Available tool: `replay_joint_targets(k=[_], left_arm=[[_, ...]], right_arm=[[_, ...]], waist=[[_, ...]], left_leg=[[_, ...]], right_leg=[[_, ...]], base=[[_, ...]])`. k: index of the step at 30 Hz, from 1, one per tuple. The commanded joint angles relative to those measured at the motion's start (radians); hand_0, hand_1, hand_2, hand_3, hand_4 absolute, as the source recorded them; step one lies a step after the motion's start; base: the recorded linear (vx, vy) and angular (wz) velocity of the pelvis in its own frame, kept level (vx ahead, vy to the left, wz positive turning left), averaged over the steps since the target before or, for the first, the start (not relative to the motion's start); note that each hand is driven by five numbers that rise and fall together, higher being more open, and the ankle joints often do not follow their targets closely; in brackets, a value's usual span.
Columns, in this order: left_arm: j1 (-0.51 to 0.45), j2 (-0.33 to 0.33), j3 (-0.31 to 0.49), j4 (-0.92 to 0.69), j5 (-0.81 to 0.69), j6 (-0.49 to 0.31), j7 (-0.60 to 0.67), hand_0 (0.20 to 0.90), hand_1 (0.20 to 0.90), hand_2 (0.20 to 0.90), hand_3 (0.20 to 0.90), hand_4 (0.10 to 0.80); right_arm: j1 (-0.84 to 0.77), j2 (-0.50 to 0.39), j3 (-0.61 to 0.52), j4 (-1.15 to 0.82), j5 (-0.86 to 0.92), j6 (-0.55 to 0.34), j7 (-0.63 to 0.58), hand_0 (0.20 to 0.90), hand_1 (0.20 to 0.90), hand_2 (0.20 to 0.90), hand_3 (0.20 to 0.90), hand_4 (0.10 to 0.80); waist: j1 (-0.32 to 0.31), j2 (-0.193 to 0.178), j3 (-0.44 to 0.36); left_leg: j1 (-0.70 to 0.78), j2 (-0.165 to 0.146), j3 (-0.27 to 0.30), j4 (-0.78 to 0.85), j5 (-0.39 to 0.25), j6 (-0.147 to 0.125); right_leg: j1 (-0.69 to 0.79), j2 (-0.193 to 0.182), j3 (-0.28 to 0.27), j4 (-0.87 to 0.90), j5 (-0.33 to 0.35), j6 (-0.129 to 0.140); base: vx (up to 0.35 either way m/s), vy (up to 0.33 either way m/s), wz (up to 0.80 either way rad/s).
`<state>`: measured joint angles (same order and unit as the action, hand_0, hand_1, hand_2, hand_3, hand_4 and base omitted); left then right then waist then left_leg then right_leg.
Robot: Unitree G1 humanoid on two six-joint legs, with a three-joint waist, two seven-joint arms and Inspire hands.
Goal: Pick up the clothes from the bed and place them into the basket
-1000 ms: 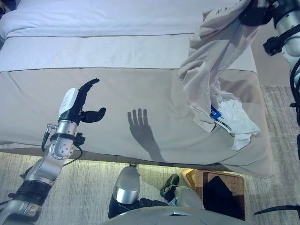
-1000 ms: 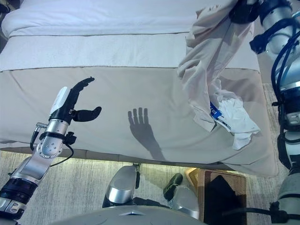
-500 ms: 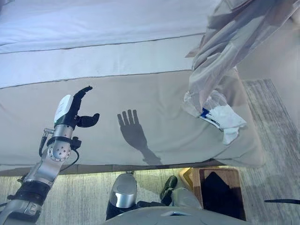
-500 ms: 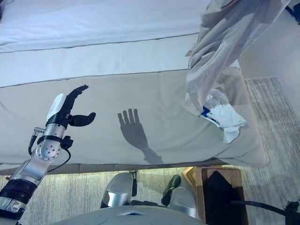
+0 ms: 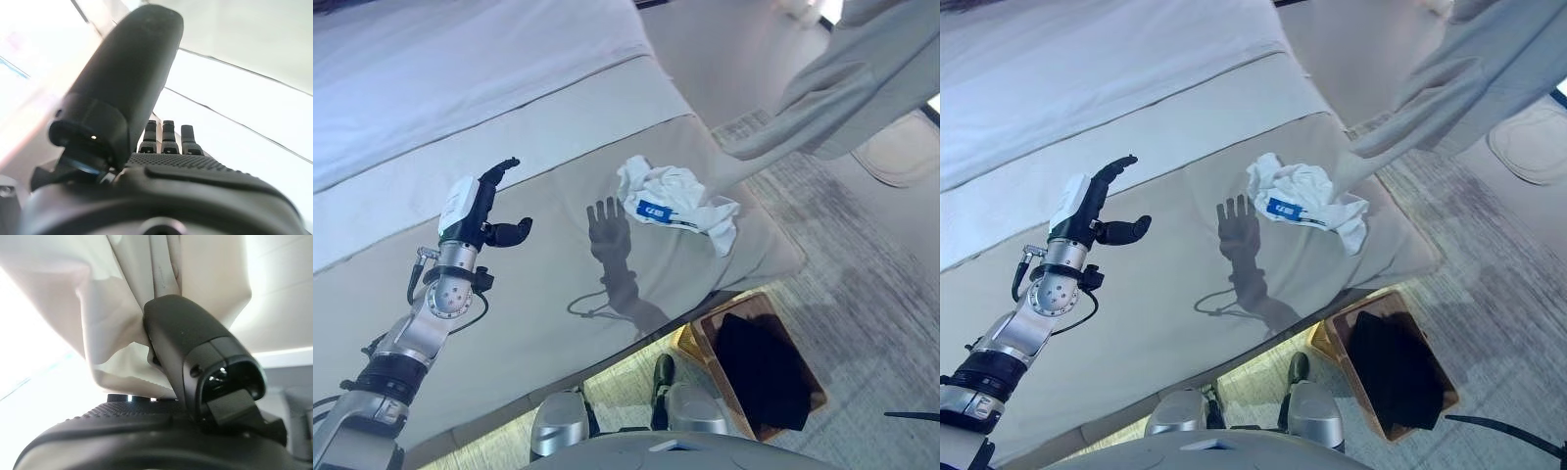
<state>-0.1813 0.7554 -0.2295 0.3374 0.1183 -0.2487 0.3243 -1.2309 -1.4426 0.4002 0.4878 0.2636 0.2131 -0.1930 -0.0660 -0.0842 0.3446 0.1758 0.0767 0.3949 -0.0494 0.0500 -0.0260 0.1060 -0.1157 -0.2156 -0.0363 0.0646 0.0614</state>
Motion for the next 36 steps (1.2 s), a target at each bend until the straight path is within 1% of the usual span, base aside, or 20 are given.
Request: replay_joint_targets(k=[1,3,5,8,9,10,11,12,13,14,15,16,19,21,24,26,29,32,33,36], left_arm=[[0.039,0.019,-0.041,0.017,0.023,-0.102,0.058,0.900,0.900,0.900,0.900,0.800],[0.042,0.005,-0.043,0.028,0.038,-0.114,0.067,0.900,0.900,0.900,0.900,0.800],[0.039,-0.001,-0.043,0.034,0.043,-0.115,0.069,0.900,0.900,0.900,0.900,0.800],[0.032,-0.018,-0.036,0.043,0.054,-0.119,0.066,0.900,0.900,0.900,0.900,0.800],[0.031,-0.016,-0.036,0.044,0.054,-0.120,0.066,0.900,0.900,0.900,0.900,0.800],[0.030,-0.029,-0.026,0.050,0.063,-0.125,0.067,0.900,0.900,0.900,0.900,0.800],[0.028,-0.029,-0.025,0.051,0.065,-0.127,0.067,0.900,0.900,0.900,0.900,0.800],[0.029,-0.039,-0.010,0.053,0.076,-0.126,0.061,0.900,0.900,0.900,0.900,0.800],[0.027,-0.039,0.000,0.054,0.075,-0.124,0.057,0.900,0.900,0.900,0.900,0.800],[0.024,-0.036,0.001,0.055,0.071,-0.124,0.057,0.900,0.900,0.900,0.900,0.800],[0.024,-0.035,0.006,0.058,0.065,-0.124,0.057,0.900,0.900,0.900,0.900,0.800],[0.022,-0.033,0.015,0.063,0.058,-0.125,0.053,0.900,0.900,0.900,0.900,0.800],[0.014,-0.021,0.026,0.059,0.058,-0.125,0.033,0.900,0.900,0.900,0.900,0.800],[0.000,-0.011,0.023,0.055,0.045,-0.124,0.016,0.900,0.900,0.900,0.900,0.800],[-0.016,-0.007,0.016,0.051,0.040,-0.118,0.008,0.900,0.900,0.900,0.900,0.800],[-0.026,-0.008,0.014,0.042,0.034,-0.107,0.003,0.900,0.900,0.900,0.900,0.800],[-0.041,-0.009,0.018,0.027,0.036,-0.082,-0.009,0.900,0.900,0.900,0.900,0.800],[-0.037,-0.008,0.022,0.020,0.040,-0.080,-0.011,0.900,0.900,0.900,0.900,0.800],[-0.041,-0.005,0.023,0.011,0.033,-0.071,-0.016,0.900,0.900,0.900,0.900,0.800],[-0.049,-0.003,0.027,-0.006,0.034,-0.065,-0.023,0.900,0.900,0.900,0.900,0.800]], right_arm=[[-0.071,-0.124,-0.010,0.010,0.030,-0.057,-0.096,0.300,0.300,0.300,0.200,0.100],[-0.049,-0.150,-0.035,0.019,0.051,-0.064,-0.092,0.300,0.300,0.300,0.200,0.100],[-0.031,-0.159,-0.054,0.020,0.058,-0.068,-0.088,0.300,0.300,0.300,0.200,0.100],[0.063,-0.189,-0.137,0.030,0.072,-0.070,-0.035,0.300,0.300,0.300,0.200,0.100],[0.073,-0.189,-0.149,0.030,0.072,-0.070,-0.035,0.300,0.300,0.300,0.200,0.100],[0.128,-0.197,-0.187,0.034,0.079,-0.080,0.004,0.300,0.300,0.300,0.200,0.100],[0.177,-0.197,-0.233,0.032,0.080,-0.081,0.018,0.300,0.300,0.300,0.200,0.100],[0.272,-0.192,-0.308,0.039,0.096,-0.097,0.060,0.300,0.300,0.300,0.200,0.100],[0.367,-0.180,-0.386,0.041,0.103,-0.100,0.100,0.300,0.300,0.300,0.200,0.100],[0.431,-0.172,-0.442,0.036,0.105,-0.104,0.112,0.300,0.300,0.300,0.200,0.100],[0.471,-0.163,-0.471,0.037,0.108,-0.110,0.133,0.300,0.300,0.300,0.200,0.100],[0.557,-0.144,-0.535,0.037,0.103,-0.114,0.178,0.300,0.300,0.300,0.200,0.100],[0.774,-0.095,-0.705,0.025,0.088,-0.127,0.247,0.300,0.300,0.300,0.200,0.100],[0.862,-0.063,-0.762,0.023,0.085,-0.143,0.281,0.300,0.300,0.300,0.200,0.100],[0.916,-0.038,-0.796,0.022,0.077,-0.144,0.313,0.300,0.300,0.300,0.200,0.100],[0.941,-0.001,-0.792,0.023,0.047,-0.153,0.327,0.300,0.300,0.300,0.200,0.100],[0.999,0.109,-0.790,-0.016,0.011,-0.149,0.309,0.300,0.300,0.300,0.200,0.100],[1.029,0.162,-0.791,-0.048,-0.016,-0.137,0.300,0.300,0.300,0.300,0.200,0.100],[1.048,0.210,-0.778,-0.066,-0.042,-0.121,0.298,0.300,0.300,0.300,0.200,0.100],[1.085,0.285,-0.757,-0.073,-0.073,-0.121,0.279,0.300,0.300,0.300,0.200,0.100]], waist=[[-0.020,-0.026,-0.278],[-0.044,-0.022,-0.283],[-0.053,-0.021,-0.287],[-0.091,-0.011,-0.288],[-0.090,-0.013,-0.290],[-0.110,-0.003,-0.289],[-0.113,-0.004,-0.289],[-0.128,-0.001,-0.291],[-0.139,-0.001,-0.292],[-0.142,-0.004,-0.293],[-0.148,-0.003,-0.294],[-0.157,-0.004,-0.295],[-0.156,-0.013,-0.292],[-0.152,-0.014,-0.286],[-0.149,-0.012,-0.280],[-0.152,-0.005,-0.274],[-0.160,0.008,-0.261],[-0.163,0.013,-0.257],[-0.166,0.020,-0.253],[-0.170,0.026,-0.243]], left_leg=[[0.000,0.042,-0.041,0.075,-0.120,-0.018],[0.005,0.043,-0.029,0.081,-0.134,-0.017],[0.001,0.043,-0.020,0.082,-0.130,-0.016],[0.005,0.048,0.004,0.103,-0.153,-0.013],[0.001,0.048,0.006,0.103,-0.148,-0.013],[0.004,0.050,0.013,0.113,-0.159,-0.012],[0.002,0.051,0.015,0.116,-0.162,-0.011],[0.002,0.053,0.026,0.125,-0.168,-0.010],[0.002,0.055,0.034,0.128,-0.171,-0.009],[0.001,0.056,0.036,0.128,-0.171,-0.009],[0.002,0.056,0.037,0.129,-0.173,-0.009],[0.003,0.057,0.040,0.133,-0.175,-0.010],[0.001,0.058,0.045,0.144,-0.182,-0.009],[-0.001,0.062,0.050,0.152,-0.185,-0.010],[-0.005,0.065,0.050,0.159,-0.188,-0.010],[-0.006,0.066,0.053,0.161,-0.190,-0.009],[-0.006,0.066,0.060,0.158,-0.193,-0.005],[-0.008,0.066,0.063,0.159,-0.194,-0.004],[-0.008,0.066,0.067,0.161,-0.197,-0.002],[-0.008,0.068,0.070,0.165,-0.201,0.000]], right_leg=[[-0.045,-0.030,0.035,0.086,-0.039,0.068],[-0.055,-0.022,0.053,0.086,-0.040,0.070],[-0.067,-0.020,0.062,0.084,-0.033,0.067],[-0.081,-0.011,0.086,0.093,-0.036,0.067],[-0.086,-0.011,0.087,0.092,-0.031,0.065],[-0.090,-0.007,0.097,0.097,-0.035,0.065],[-0.093,-0.006,0.099,0.099,-0.035,0.065],[-0.100,-0.003,0.104,0.099,-0.034,0.062],[-0.104,-0.001,0.109,0.098,-0.032,0.061],[-0.106,0.000,0.111,0.098,-0.031,0.061],[-0.110,0.001,0.114,0.099,-0.029,0.061],[-0.117,0.002,0.119,0.101,-0.027,0.060],[-0.129,0.002,0.127,0.103,-0.023,0.058],[-0.137,0.001,0.128,0.109,-0.023,0.057],[-0.146,0.000,0.129,0.117,-0.024,0.058],[-0.152,0.000,0.128,0.124,-0.027,0.058],[-0.159,-0.001,0.126,0.129,-0.030,0.059],[-0.161,-0.002,0.127,0.130,-0.032,0.060],[-0.164,-0.002,0.128,0.132,-0.034,0.059],[-0.172,-0.003,0.129,0.139,-0.034,0.062]], base=[[-0.009,-0.005,-0.45],[-0.014,-0.004,-0.40],[-0.013,-0.001,-0.30],[-0.012,-0.014,-0.33],[0.003,-0.020,-0.29],[-0.007,-0.017,-0.31],[0.005,-0.028,-0.28],[-0.007,-0.054,-0.24],[-0.009,-0.065,-0.16],[-0.006,-0.059,-0.17],[0.003,-0.052,-0.18],[0.010,-0.067,-0.20],[0.010,-0.092,-0.14],[0.002,-0.089,-0.11],[0.006,-0.079,-0.09],[0.001,-0.055,-0.03],[-0.013,-0.044,0.01],[-0.005,-0.027,0.00],[-0.004,-0.033,0.01],[-0.015,-0.040,0.00]])
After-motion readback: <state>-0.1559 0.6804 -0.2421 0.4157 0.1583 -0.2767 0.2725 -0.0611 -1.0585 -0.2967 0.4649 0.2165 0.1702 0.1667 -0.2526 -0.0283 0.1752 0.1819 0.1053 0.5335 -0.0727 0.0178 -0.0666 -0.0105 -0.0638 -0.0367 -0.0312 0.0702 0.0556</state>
